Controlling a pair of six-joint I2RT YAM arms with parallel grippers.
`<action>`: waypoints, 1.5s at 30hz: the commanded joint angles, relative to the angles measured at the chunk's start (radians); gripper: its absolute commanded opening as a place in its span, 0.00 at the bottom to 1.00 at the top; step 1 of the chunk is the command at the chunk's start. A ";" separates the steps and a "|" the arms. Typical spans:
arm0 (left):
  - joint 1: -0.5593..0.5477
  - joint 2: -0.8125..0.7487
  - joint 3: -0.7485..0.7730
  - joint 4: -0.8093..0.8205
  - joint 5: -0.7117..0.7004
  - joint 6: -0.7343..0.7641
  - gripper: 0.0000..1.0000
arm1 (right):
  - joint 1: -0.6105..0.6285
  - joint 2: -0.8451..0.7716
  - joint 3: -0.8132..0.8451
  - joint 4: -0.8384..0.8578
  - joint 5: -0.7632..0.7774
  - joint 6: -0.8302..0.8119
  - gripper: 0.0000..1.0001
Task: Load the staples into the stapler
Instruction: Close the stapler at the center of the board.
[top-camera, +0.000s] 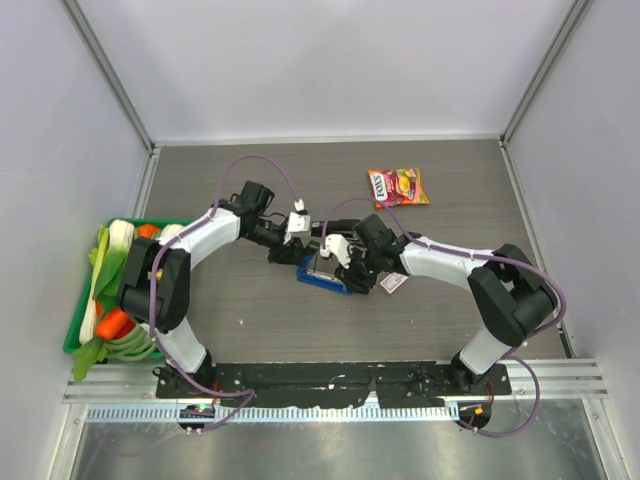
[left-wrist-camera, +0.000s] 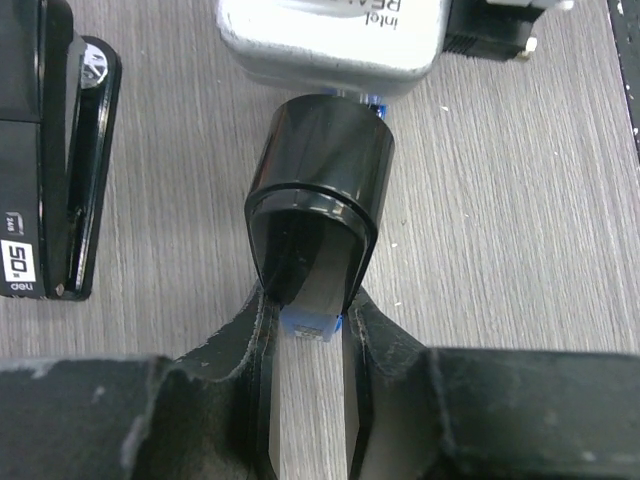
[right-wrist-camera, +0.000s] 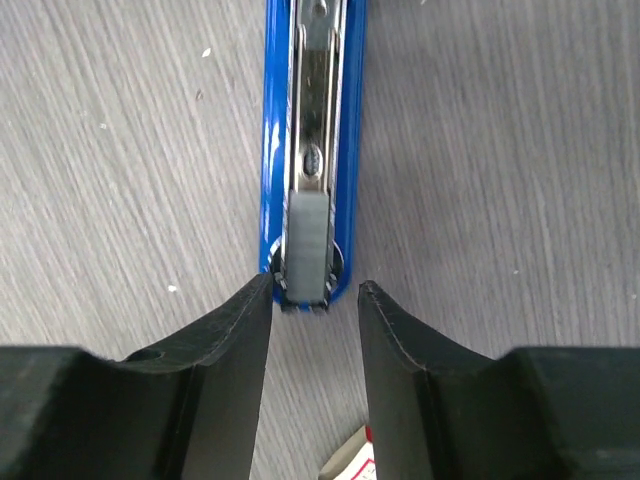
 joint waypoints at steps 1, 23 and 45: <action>-0.007 -0.061 -0.013 -0.070 -0.035 -0.019 0.00 | -0.006 -0.069 0.023 -0.080 -0.012 -0.048 0.46; -0.281 -0.021 -0.002 -0.081 -0.659 -0.077 0.00 | -0.250 -0.364 0.015 -0.280 -0.070 -0.103 0.46; -0.361 -0.091 0.026 -0.094 -0.938 -0.089 0.80 | -0.419 -0.494 -0.008 -0.215 -0.075 -0.022 0.53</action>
